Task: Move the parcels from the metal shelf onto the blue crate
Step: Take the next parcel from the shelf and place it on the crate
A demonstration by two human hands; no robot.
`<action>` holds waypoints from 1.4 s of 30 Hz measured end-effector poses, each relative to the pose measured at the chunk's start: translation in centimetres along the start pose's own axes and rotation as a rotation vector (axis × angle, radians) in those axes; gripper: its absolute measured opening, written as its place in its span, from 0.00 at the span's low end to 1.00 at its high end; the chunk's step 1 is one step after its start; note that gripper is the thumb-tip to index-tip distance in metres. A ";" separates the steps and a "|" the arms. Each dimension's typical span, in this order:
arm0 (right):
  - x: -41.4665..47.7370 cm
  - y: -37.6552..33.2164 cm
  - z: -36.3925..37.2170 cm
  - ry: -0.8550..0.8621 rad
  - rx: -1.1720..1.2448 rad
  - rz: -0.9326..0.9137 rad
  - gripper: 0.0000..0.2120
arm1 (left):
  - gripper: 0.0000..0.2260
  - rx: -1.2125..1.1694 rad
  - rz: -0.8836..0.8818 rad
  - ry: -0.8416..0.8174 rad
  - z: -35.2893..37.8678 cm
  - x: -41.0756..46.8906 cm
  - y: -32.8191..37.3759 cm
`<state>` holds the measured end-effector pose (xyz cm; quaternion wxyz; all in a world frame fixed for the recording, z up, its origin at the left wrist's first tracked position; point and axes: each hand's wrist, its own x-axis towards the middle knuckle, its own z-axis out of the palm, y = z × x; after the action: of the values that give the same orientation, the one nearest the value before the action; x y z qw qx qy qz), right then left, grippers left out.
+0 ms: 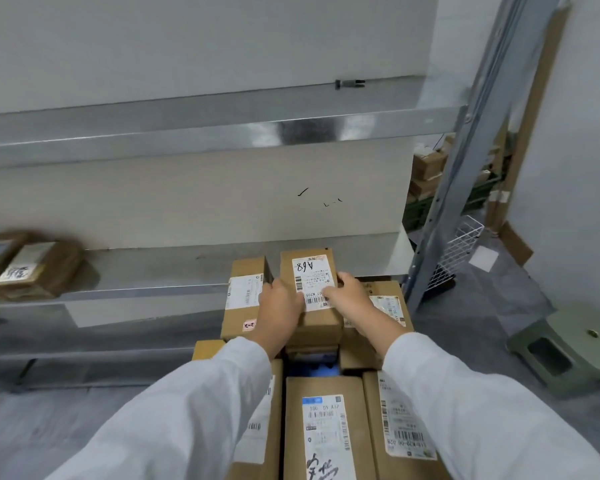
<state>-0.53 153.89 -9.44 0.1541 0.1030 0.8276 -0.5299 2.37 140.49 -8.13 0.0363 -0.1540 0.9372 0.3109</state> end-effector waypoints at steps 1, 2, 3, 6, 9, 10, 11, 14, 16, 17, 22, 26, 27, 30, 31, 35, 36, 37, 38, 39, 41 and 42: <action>0.1 0.1 0.0 -0.003 0.004 -0.002 0.16 | 0.16 0.007 0.004 0.009 0.1 0.0 0.0; 0.2 0.2 0.0 -0.011 -0.001 -0.001 0.15 | 0.17 0.009 -0.003 0.015 0.2 -0.1 0.0; 0.2 0.3 -0.1 -0.021 -0.014 0.000 0.15 | 0.18 0.011 -0.013 0.018 0.3 -0.3 0.0; -0.2 0.2 -0.3 -0.009 -0.075 -0.018 0.18 | 0.25 0.026 0.026 0.039 0.4 -1.3 0.2; -0.9 -1.1 -1.0 0.148 -0.221 -0.127 0.21 | 0.22 0.005 0.114 0.075 -0.2 -2.1 0.4; -1.2 -1.8 -1.2 0.169 -0.255 -0.180 0.20 | 0.21 0.000 0.145 0.075 -0.6 -2.4 0.4; -1.6 -2.5 -1.3 0.157 -0.284 -0.224 0.19 | 0.21 -0.001 0.180 0.068 -1.0 -2.7 0.4; -3.2 -5.3 -1.1 0.016 -0.385 -0.308 0.19 | 0.21 -0.010 0.244 0.082 -3.5 -3.8 0.1; -4.8 -7.2 -0.6 -0.073 -0.408 -0.340 0.17 | 0.18 0.018 0.271 0.115 -5.7 -4.2 -0.5; -5.9 -8.2 -0.2 -0.108 -0.415 -0.360 0.17 | 0.17 0.037 0.291 0.129 -7.2 -4.3 -0.8; -11.5 -12.0 2.7 -0.177 -0.442 -0.439 0.18 | 0.20 0.043 0.285 0.213 -14.4 -6.0 -4.8; -16.1 -15.2 7.4 -0.177 -0.480 -0.499 0.18 | 0.19 0.067 0.281 0.270 -19.5 -10.1 -10.8; -17.5 -16.2 9.3 -0.178 -0.486 -0.518 0.18 | 0.20 0.088 0.277 0.281 -21.0 -11.4 -12.8; -21.9 -18.7 16.1 -0.219 -0.538 -0.563 0.19 | 0.22 0.167 0.253 0.306 -26.1 -15.0 -18.6; -23.0 -19.2 18.0 -0.242 -0.565 -0.581 0.20 | 0.23 0.185 0.243 0.300 -27.6 -15.9 -20.2; -28.9 -21.4 27.9 -0.351 -0.669 -0.644 0.21 | 0.24 0.164 0.127 0.278 -34.4 -21.5 -29.0; -30.0 -21.7 29.9 -0.356 -0.676 -0.663 0.20 | 0.24 0.169 0.110 0.268 -35.5 -22.6 -31.0; -31.4 -22.0 32.4 -0.368 -0.676 -0.684 0.20 | 0.24 0.178 0.085 0.268 -36.8 -23.9 -33.5; -32.7 -22.3 34.7 -0.382 -0.670 -0.704 0.20 | 0.23 0.185 0.060 0.271 -37.9 -25.1 -35.8; -34.1 -22.5 36.9 -0.403 -0.675 -0.722 0.20 | 0.23 0.191 0.032 0.280 -38.8 -26.3 -38.1; -36.5 -22.8 40.7 -0.439 -0.718 -0.768 0.22 | 0.23 0.203 -0.022 0.292 -40.0 -28.4 -42.0; -37.5 -23.1 42.7 -0.459 -0.747 -0.794 0.22 | 0.23 0.204 -0.047 0.300 -40.6 -29.5 -44.0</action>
<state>32.96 105.18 7.06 0.1450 -0.3931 0.8788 -0.2283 45.20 90.85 4.18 -0.0812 -0.2158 0.9549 0.1871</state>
